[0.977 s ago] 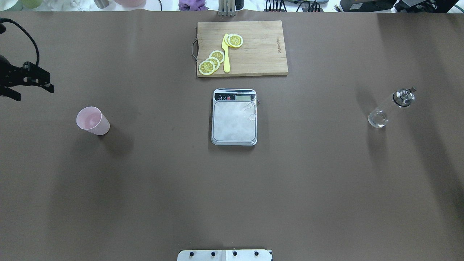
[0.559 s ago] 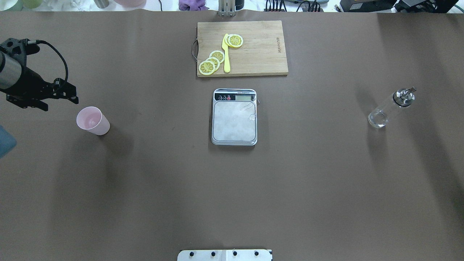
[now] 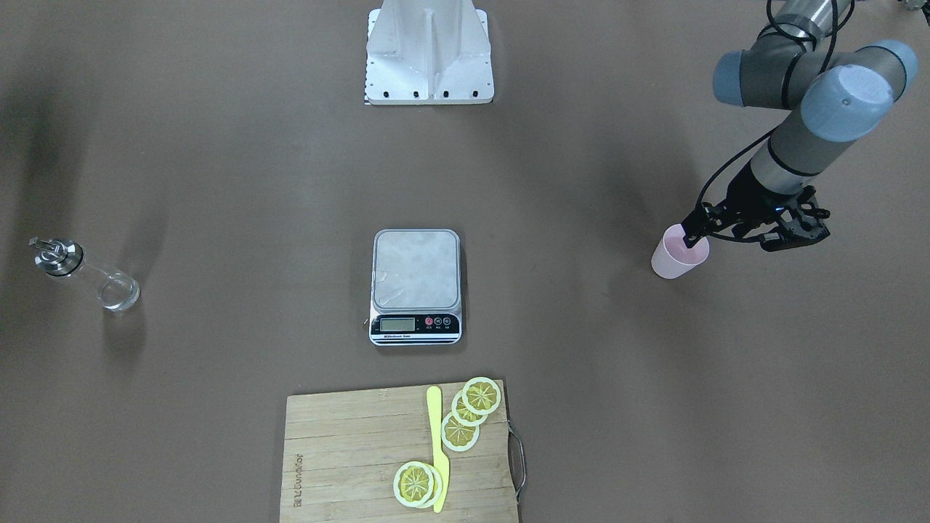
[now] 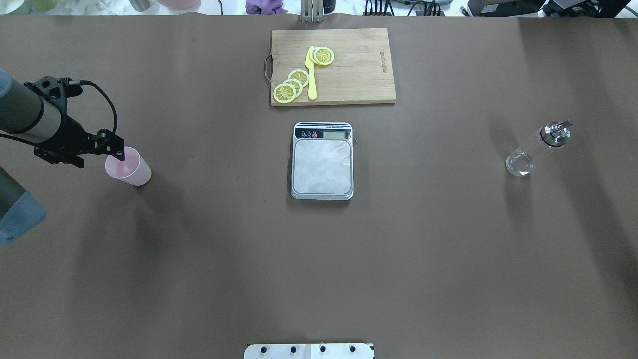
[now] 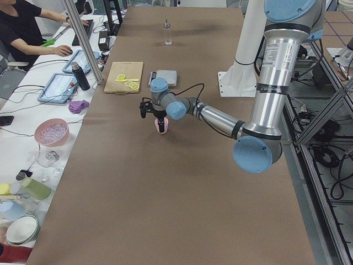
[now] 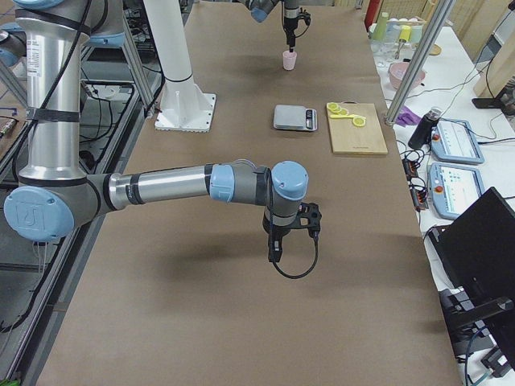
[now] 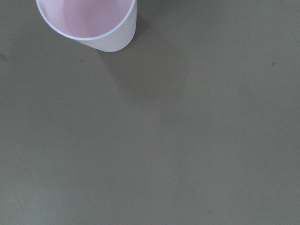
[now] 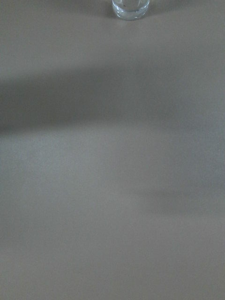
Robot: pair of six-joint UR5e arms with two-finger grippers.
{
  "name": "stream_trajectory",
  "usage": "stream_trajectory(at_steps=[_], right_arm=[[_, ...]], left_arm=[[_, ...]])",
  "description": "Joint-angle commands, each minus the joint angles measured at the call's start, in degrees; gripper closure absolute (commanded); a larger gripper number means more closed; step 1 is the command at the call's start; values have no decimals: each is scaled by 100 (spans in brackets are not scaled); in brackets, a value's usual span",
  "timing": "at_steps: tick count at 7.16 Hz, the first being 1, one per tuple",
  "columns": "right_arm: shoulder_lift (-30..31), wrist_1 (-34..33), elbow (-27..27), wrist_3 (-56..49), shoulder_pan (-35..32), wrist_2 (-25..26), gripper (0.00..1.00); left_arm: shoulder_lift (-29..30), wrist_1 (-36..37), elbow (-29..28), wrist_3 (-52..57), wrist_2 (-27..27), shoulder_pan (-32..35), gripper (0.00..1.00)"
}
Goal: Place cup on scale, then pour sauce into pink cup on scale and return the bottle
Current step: 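Reach the left gripper down to the pink cup and grasp it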
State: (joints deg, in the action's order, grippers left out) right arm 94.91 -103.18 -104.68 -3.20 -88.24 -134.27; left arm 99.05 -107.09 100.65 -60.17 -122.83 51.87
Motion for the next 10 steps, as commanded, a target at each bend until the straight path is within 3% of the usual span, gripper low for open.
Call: stream_trajectory(at_steps=[1,3,5,7,8,10], right_arm=[[-7,0,-9,4,0,-3,0],[-7,0,-26,4,0,-12,0],[-16,0,-35,4,0,-12,0],[-25,0,-44,4,0,-12,0],[-25,0,-53,4,0,-29,0],[-25,0,-53,4,0,-47,0]], left_arm=[[0,-5,-63,5,13,-107,22],[9,-5,-142,23,13,-125,65],[52,3,-151,-3,13,-125,100],[114,99,32,-21,-83,-108,100],[158,370,225,-29,-458,-3,100],[1311,2181,542,-82,-760,332,100]])
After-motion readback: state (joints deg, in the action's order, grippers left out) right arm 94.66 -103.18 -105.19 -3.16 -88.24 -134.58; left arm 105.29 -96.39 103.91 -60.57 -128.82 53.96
